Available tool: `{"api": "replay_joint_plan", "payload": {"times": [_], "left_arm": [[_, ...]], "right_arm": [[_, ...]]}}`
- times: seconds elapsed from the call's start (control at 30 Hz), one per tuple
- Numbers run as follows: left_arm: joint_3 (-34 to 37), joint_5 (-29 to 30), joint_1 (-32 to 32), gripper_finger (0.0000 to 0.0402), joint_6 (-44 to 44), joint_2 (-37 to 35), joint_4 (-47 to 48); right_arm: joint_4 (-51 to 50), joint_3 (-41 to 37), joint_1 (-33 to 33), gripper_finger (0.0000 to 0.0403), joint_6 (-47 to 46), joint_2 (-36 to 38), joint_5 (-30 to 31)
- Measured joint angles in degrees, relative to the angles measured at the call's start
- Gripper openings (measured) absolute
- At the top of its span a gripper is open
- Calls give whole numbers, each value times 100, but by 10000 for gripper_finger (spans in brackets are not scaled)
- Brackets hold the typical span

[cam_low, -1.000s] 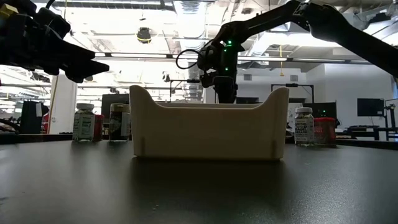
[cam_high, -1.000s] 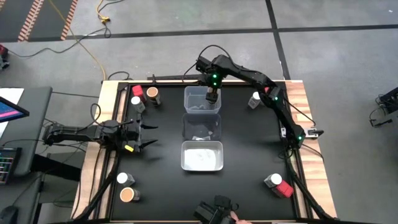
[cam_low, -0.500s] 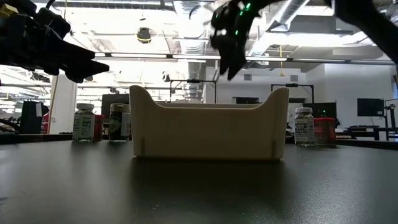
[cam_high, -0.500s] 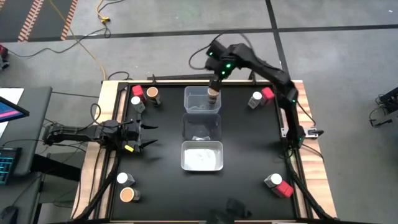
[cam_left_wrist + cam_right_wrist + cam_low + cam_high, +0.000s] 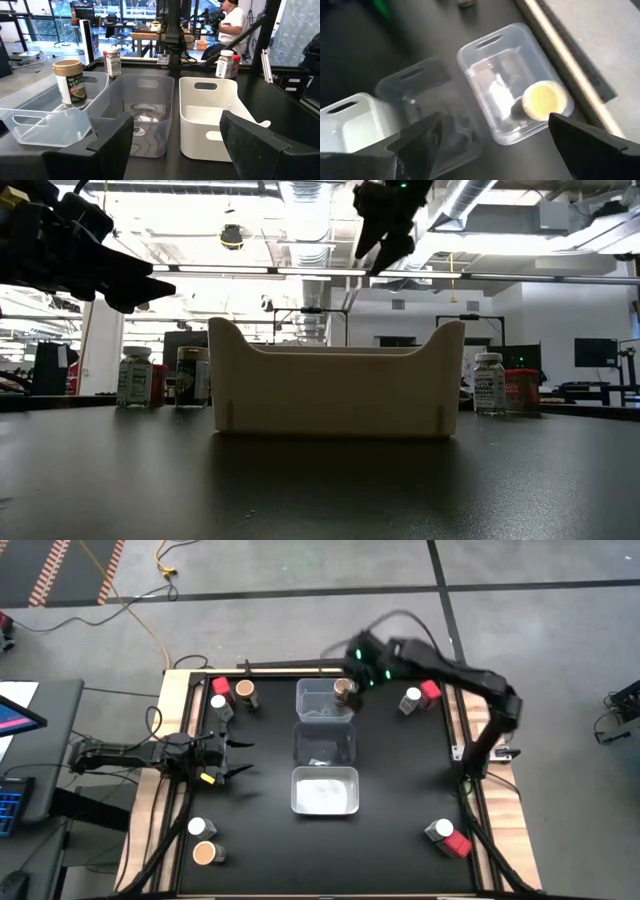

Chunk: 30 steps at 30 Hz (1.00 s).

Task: Sort spices by type
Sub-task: Put the bottom left white seasoning bottle into the black transparent bin

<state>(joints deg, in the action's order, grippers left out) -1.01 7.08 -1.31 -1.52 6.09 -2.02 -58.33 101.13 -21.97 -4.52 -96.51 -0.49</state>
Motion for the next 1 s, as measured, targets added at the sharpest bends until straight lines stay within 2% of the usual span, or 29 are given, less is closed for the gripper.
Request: {"api": "replay_joint_plan", "payload": {"times": [0.1, 0.2, 0.33, 0.47, 0.63, 0.7, 0.77, 0.87, 1.0], "left_arm": [[0, 0, 0, 285, -89, -2, -2], [0, -2, -1, 285, -878, -2, 0], [1, 136, -1, 285, -1690, -2, -9], [2, 177, -1, 285, -1633, -2, -20], [1, 383, 1, 285, -1479, -2, -114], [0, 393, 1, 285, -1474, 3, -116], [-57, 397, -7, 285, -1543, 46, -80], [-395, 430, -8, 281, -1531, 257, 579], [-983, 486, -8, 273, -1483, 691, 1417]], "right_arm": [[410, -1040, 430, 389, -544, 593, 394], [560, -1783, 868, 389, -1102, 1151, 781], [587, -2447, 1546, 388, -1959, 1831, 1180], [369, -2924, 2163, 388, -2760, 2365, 1280], [-202, -3206, 2598, 388, -2850, 2496, 1300], [-162, -3286, 2723, 388, -2827, 2491, 1621], [56, -3515, 2960, 388, -2673, 2529, 2250], [604, -3971, 3345, 388, -2561, 2672, 3086], [1079, -4575, 3688, 388, -2648, 2952, 3220]]}}
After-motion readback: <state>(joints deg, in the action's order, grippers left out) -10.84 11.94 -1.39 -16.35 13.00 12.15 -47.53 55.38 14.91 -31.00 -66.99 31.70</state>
